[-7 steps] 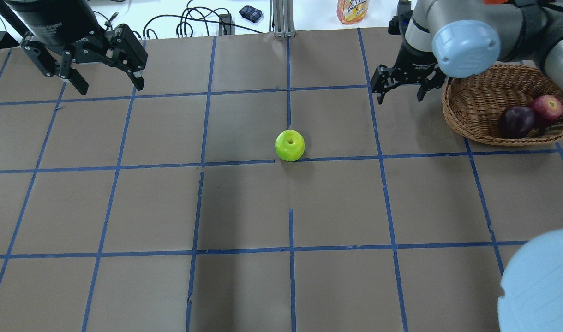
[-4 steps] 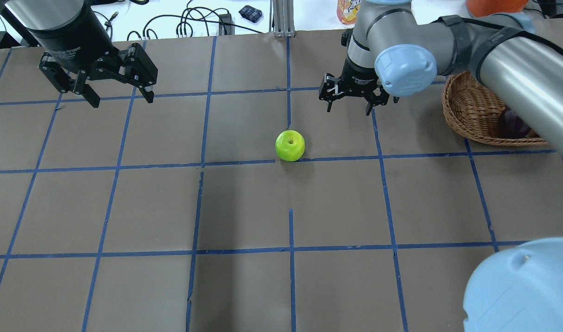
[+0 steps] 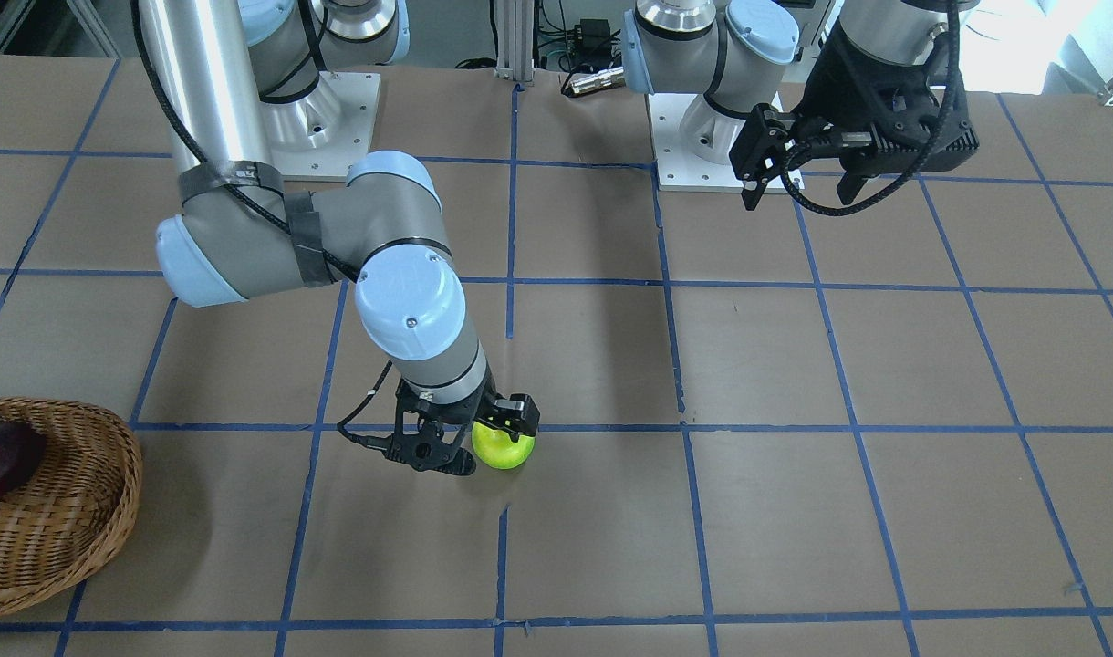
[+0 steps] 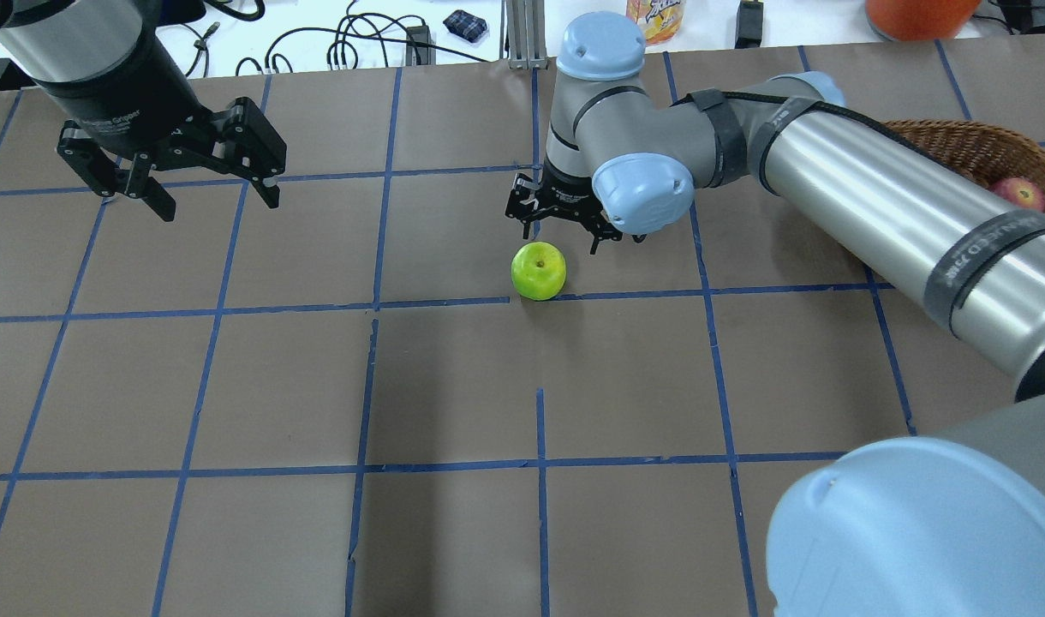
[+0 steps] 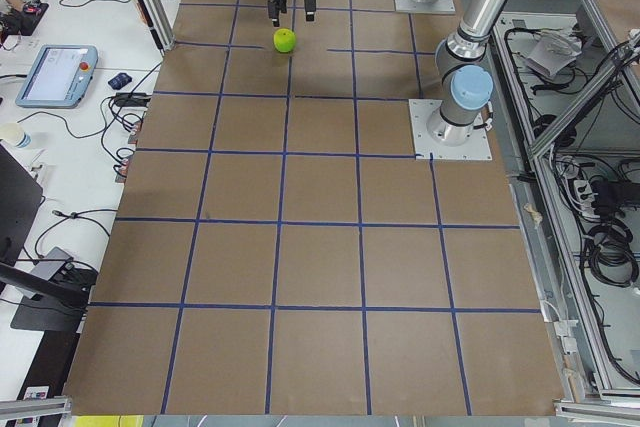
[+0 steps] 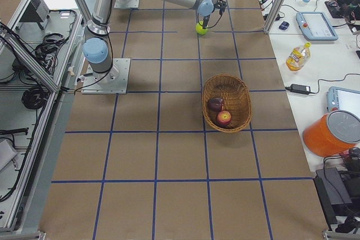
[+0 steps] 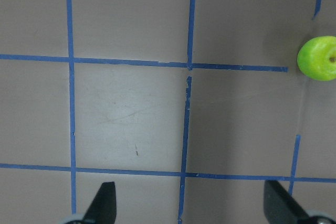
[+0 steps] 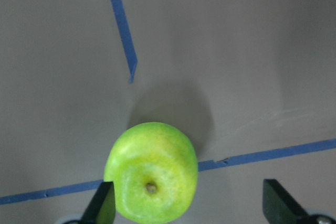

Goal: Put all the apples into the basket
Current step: 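Reach to the green apple and grasp it with the right gripper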

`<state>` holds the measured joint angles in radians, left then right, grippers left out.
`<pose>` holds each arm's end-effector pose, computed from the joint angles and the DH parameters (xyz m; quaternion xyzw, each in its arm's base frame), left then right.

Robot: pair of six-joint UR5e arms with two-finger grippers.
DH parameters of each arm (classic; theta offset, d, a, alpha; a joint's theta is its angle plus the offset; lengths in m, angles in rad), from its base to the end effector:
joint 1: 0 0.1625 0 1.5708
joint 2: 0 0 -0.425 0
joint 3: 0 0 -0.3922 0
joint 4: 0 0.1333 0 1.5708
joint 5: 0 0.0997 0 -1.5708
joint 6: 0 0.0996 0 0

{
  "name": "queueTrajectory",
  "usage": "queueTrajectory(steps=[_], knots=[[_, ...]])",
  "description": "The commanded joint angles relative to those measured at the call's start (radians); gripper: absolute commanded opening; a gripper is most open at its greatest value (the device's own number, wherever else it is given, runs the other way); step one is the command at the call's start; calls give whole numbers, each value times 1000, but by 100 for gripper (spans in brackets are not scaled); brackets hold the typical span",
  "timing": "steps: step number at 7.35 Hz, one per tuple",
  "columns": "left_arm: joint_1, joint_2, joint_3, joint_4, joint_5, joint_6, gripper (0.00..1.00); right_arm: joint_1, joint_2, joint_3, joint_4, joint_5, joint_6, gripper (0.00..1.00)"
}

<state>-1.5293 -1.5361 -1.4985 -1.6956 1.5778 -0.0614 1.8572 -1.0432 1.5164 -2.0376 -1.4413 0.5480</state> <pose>-0.1129 -0.4782 0.5278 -0.0514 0.9986 0.0089 0.0036 0.3273 -0.5939 0.2516 0.1304 0.9893 0.0291 0.0579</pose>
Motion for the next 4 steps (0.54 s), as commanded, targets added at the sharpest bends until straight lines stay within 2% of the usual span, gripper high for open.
queueTrajectory(steps=[1,4], knots=[[1,-2,-3,2,-7,-8,100,27,37,1,-10,1,49,100],[1,8,16,-7,-9,-74,100,28,75,-1,-13,13,43,100]])
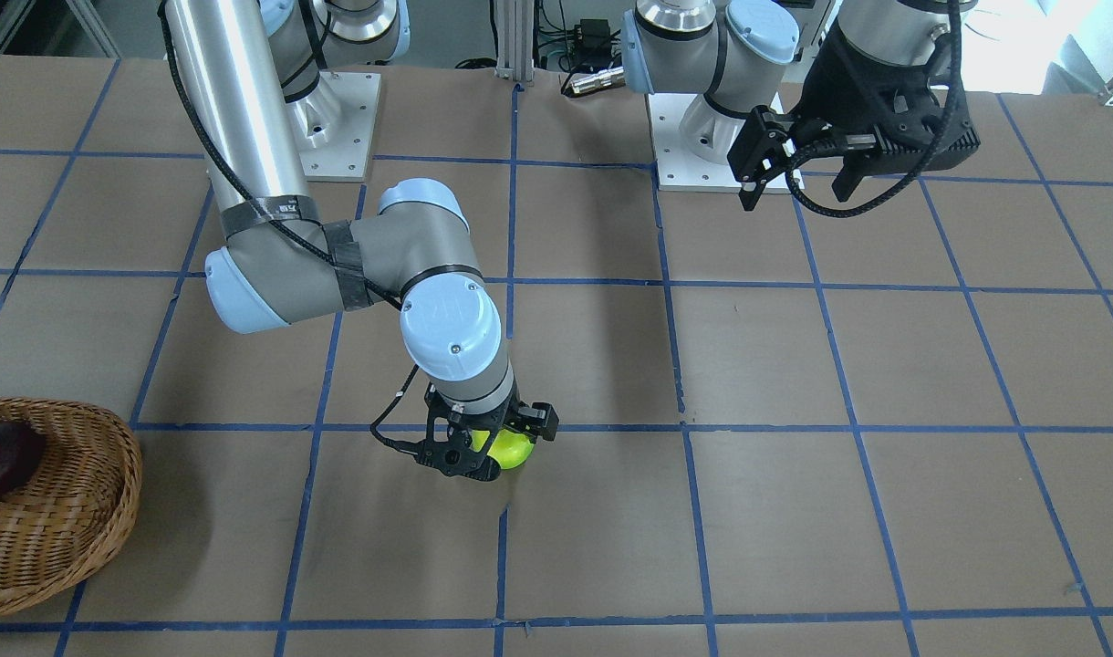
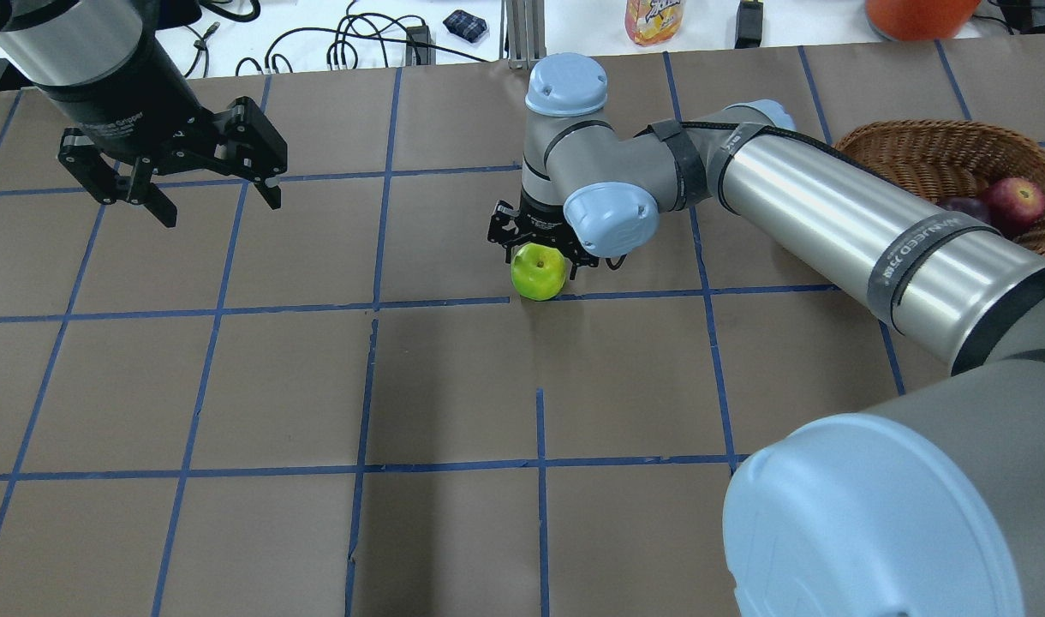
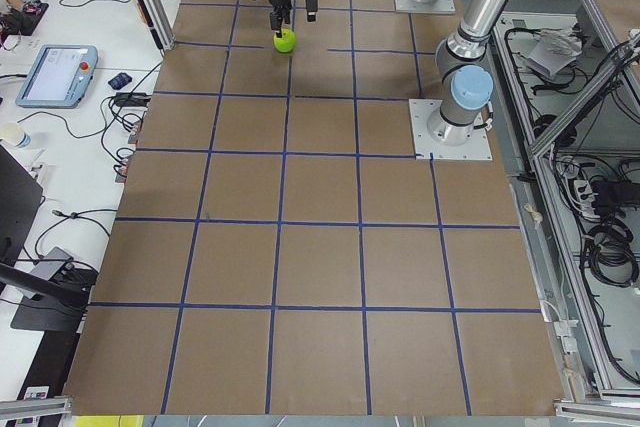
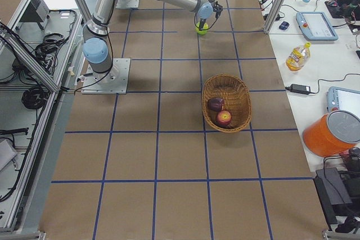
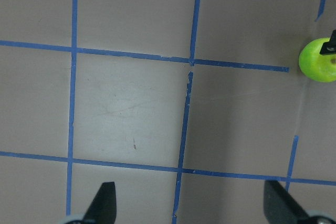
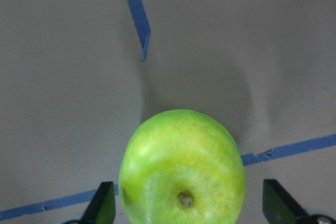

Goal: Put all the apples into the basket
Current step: 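Reach to the green apple and grasp it with the right gripper, then carry the green apple into the basket and open the right gripper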

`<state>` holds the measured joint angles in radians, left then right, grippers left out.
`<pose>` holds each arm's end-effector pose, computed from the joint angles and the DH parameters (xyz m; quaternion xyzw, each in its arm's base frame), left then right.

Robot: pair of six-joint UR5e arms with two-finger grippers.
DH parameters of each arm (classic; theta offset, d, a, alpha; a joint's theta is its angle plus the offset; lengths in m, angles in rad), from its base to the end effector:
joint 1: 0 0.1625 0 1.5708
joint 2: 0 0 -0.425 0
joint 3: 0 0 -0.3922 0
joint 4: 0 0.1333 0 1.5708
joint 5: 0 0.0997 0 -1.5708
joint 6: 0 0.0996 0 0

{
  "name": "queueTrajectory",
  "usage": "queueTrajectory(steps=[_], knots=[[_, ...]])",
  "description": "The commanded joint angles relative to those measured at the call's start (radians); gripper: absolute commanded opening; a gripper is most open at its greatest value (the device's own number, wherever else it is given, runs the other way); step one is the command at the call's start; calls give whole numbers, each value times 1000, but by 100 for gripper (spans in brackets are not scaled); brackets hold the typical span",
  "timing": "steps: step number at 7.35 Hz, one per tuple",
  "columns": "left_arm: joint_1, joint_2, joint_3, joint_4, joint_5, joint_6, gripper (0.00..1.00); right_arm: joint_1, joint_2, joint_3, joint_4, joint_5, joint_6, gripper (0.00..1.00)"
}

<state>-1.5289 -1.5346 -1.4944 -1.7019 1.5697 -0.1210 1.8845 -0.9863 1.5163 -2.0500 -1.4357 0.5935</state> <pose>-0.1135 -0.4773 0.5299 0.0814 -0.9966 -0.0093 0.0002 0.3455 -0.5896 0.2150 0.1408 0.9874 0.0523 0.0495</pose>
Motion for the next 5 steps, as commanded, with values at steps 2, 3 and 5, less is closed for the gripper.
queueTrajectory(steps=[2,3,5], knots=[[-2,-1,-7,-7,-10,-12,100,1,43,1,-21,8,-8,100],[-4,4,-12,-12,-7,-9,100,1,43,-1,-44,9,-9,15],[-4,-12,-13,-2,-10,-8,100,-4,28,-5,-39,8,-15,0]])
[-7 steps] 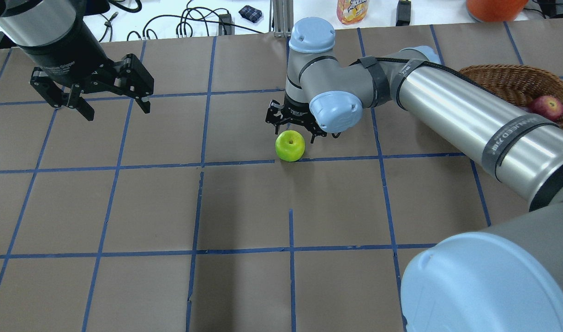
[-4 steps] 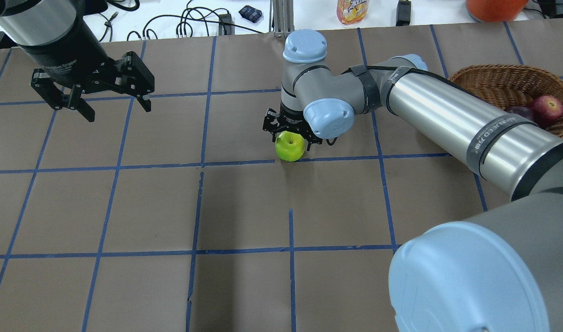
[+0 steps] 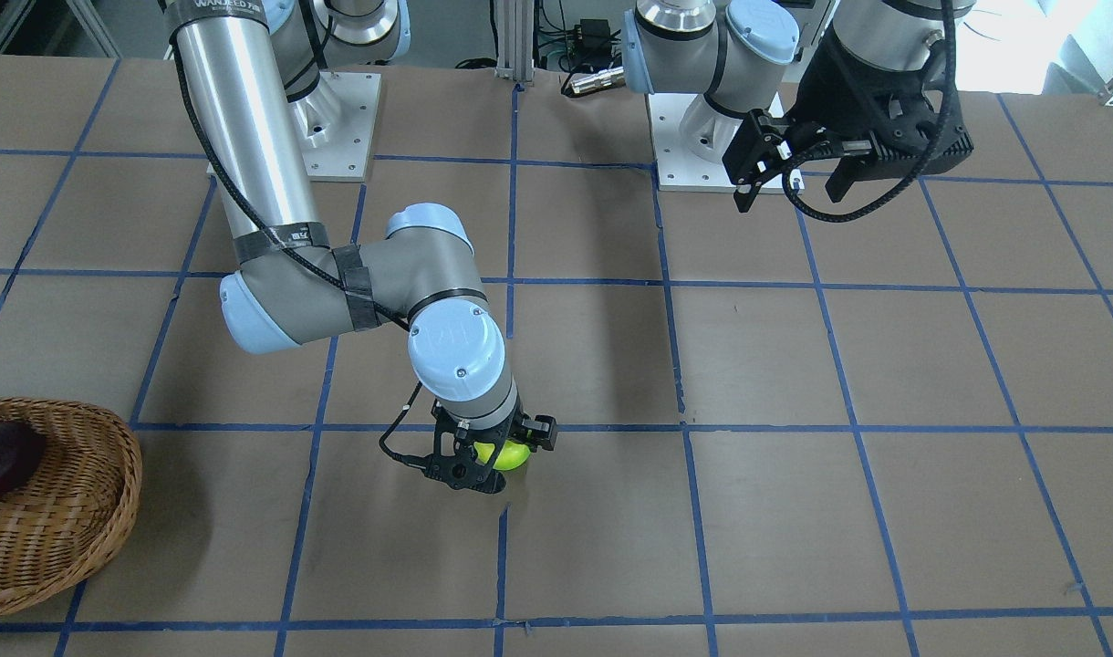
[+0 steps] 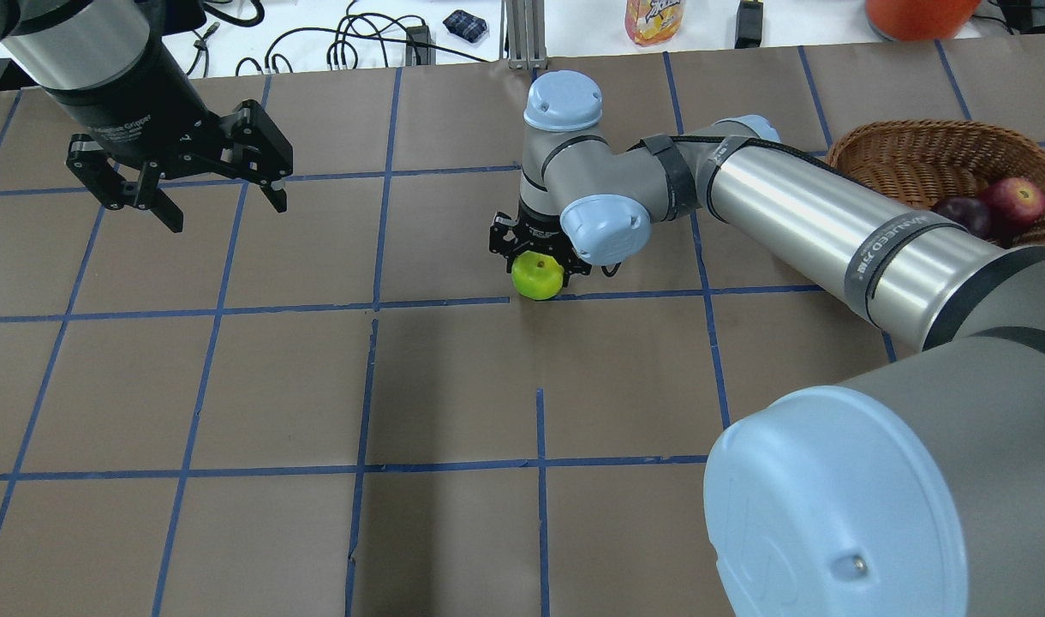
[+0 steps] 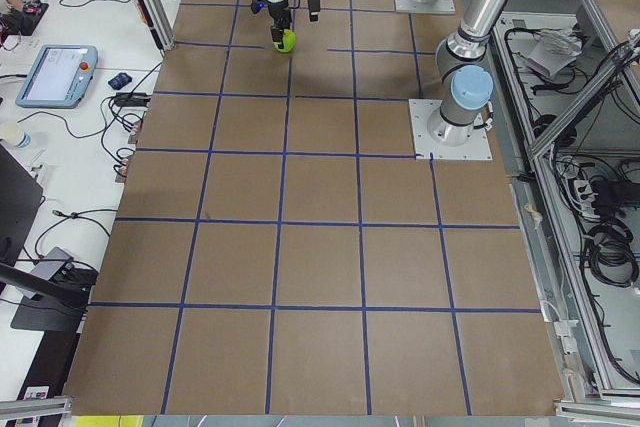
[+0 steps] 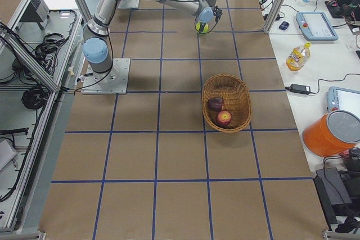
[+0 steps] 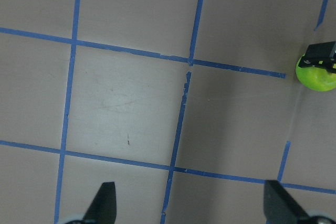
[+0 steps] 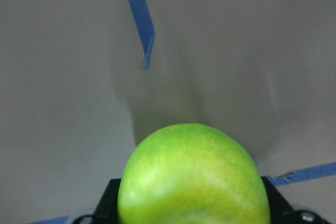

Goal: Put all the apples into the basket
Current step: 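Carry the green apple into the basket and open the right gripper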

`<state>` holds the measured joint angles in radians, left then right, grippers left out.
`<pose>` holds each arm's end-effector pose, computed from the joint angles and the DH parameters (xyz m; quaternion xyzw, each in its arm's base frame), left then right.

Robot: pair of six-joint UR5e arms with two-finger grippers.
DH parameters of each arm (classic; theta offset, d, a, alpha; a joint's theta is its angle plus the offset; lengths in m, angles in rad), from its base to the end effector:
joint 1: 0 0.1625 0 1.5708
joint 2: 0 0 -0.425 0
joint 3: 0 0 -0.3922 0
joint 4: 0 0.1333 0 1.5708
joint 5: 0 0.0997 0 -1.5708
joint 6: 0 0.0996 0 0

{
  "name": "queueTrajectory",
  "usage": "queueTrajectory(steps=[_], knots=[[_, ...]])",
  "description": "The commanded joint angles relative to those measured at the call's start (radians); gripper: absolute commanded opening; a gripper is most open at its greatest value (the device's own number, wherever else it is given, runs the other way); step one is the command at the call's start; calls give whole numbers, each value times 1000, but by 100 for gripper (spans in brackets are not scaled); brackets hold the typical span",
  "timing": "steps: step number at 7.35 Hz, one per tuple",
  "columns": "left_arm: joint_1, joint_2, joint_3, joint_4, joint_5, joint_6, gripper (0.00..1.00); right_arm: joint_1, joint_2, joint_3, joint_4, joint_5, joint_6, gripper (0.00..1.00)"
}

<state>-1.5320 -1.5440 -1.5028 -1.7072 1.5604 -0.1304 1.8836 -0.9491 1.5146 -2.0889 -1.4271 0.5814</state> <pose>-0.1158 -0.4794 0.5208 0.0846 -0.9962 -0.0210 0.0042 0.3477 -0.5955 0.1946 0.1352 0.9879 0.0523 0.0545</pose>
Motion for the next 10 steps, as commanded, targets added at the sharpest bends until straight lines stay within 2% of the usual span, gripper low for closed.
queueTrajectory(steps=[1,2,4,5,6,8,10], knots=[[0,10,-1,0,0,2,100,-21,-35,-20,33,-6,-8,0],[0,8,1,1,-2,2,100,-50,-86,-48,143,-27,-87,0],[0,10,0,5,-3,2,100,-234,-178,-134,397,-38,-240,0],[0,7,3,6,-5,2,100,-324,-207,-148,455,-105,-368,0],[0,13,-2,6,-5,2,100,-410,-209,-142,455,-189,-493,0],[0,16,-4,6,-5,2,100,-559,-186,-137,420,-207,-741,0],[6,18,9,8,-5,2,100,-673,-114,-139,293,-219,-863,0]])
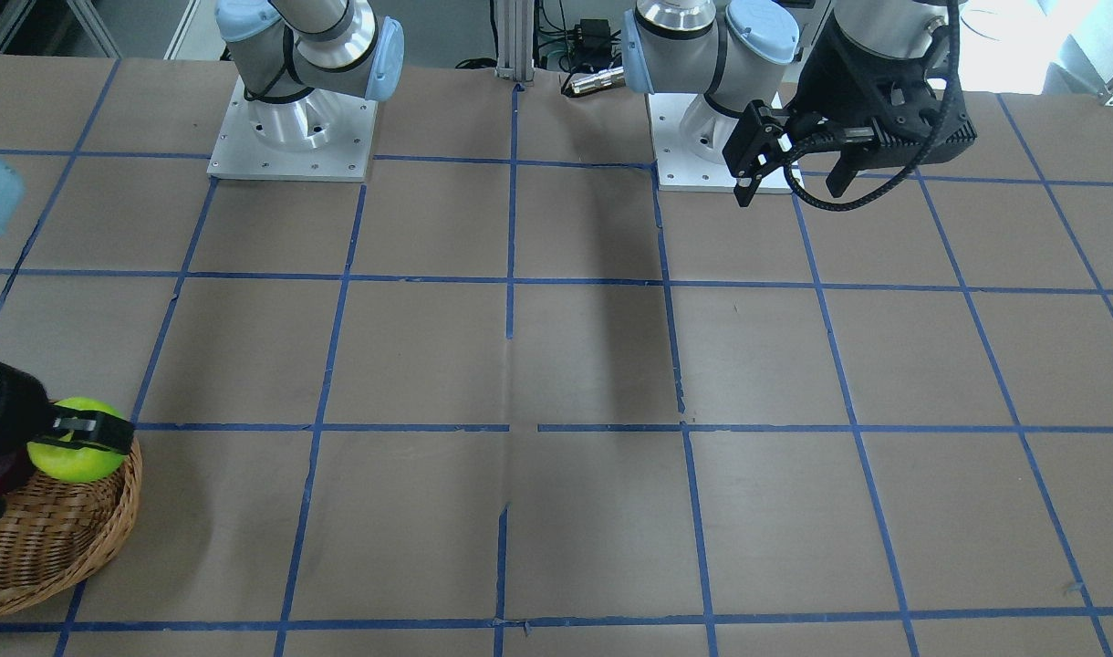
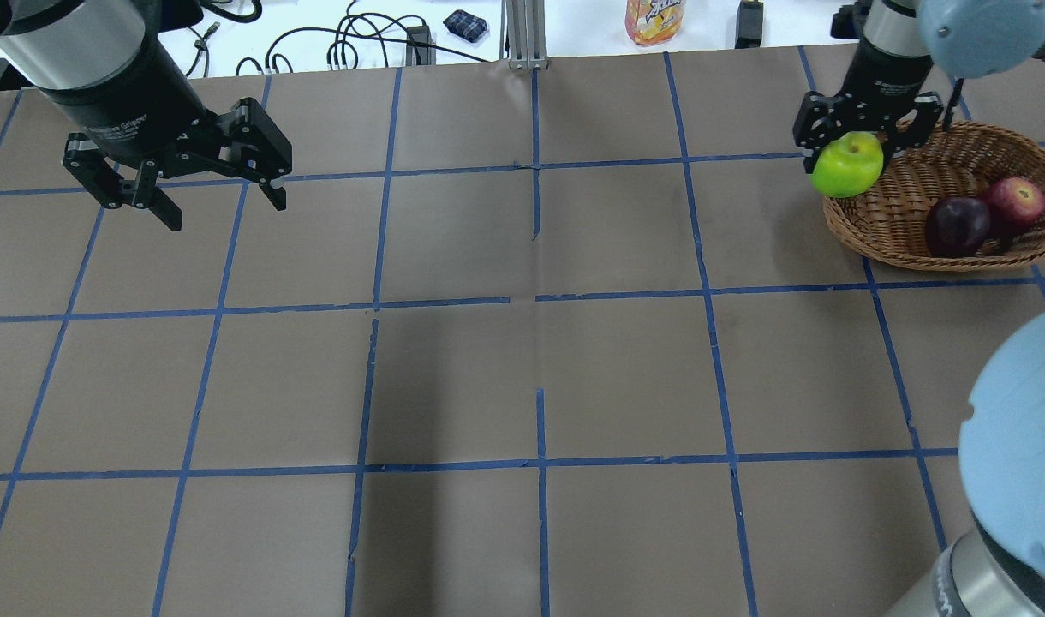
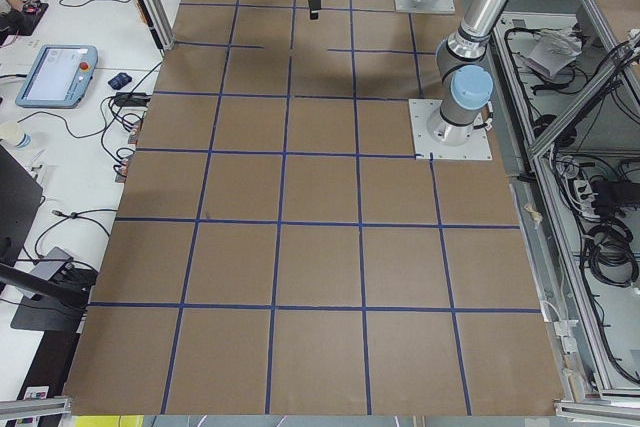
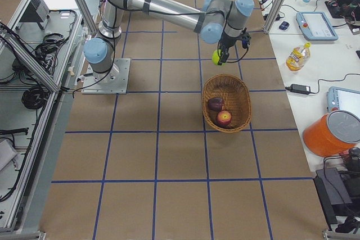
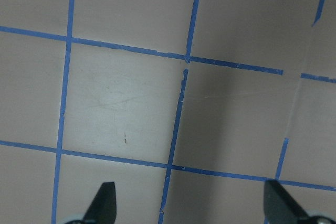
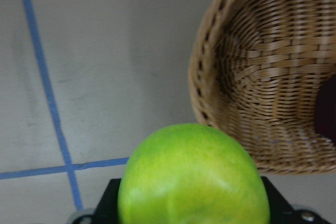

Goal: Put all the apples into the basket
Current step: 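Carry the green apple into the basket and open the right gripper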

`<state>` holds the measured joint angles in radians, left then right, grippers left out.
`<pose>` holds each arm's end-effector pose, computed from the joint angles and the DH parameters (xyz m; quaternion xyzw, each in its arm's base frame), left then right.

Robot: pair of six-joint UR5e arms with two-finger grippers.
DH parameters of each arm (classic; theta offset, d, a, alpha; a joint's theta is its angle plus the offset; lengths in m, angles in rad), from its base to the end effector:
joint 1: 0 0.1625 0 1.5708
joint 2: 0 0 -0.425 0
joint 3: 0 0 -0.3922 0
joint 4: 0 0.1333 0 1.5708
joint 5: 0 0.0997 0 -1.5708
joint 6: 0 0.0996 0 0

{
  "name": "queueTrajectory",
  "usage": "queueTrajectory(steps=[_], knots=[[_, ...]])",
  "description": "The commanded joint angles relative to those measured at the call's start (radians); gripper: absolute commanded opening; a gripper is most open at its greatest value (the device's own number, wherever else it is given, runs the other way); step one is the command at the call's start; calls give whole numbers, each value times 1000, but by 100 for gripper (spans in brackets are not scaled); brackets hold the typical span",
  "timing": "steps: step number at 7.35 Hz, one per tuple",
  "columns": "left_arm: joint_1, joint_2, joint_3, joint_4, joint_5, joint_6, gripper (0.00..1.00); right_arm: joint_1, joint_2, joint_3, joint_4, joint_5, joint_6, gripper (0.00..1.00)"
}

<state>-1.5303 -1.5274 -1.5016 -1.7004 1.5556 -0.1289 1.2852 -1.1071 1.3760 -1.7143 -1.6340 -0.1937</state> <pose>-0.1157 -0.4743 0.5299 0.0847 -0.9963 -0.0088 0.0072 -0.0626 -0.6639 0.3273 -0.0438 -0.9966 -0.0683 0.0158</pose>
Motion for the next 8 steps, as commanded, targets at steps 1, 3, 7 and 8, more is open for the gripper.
queueTrajectory(steps=[1,3,7,8], knots=[[2,1,4,1,0,0,100,-78,76,0,-117,-50,-101,0],[2,1,11,1,3,0,100,-78,95,-2,-113,-52,-96,0],[5,7,18,2,1,0,100,-78,147,8,-120,-55,-86,79],[5,10,9,2,9,2,100,-78,148,12,-119,-56,-87,100]])
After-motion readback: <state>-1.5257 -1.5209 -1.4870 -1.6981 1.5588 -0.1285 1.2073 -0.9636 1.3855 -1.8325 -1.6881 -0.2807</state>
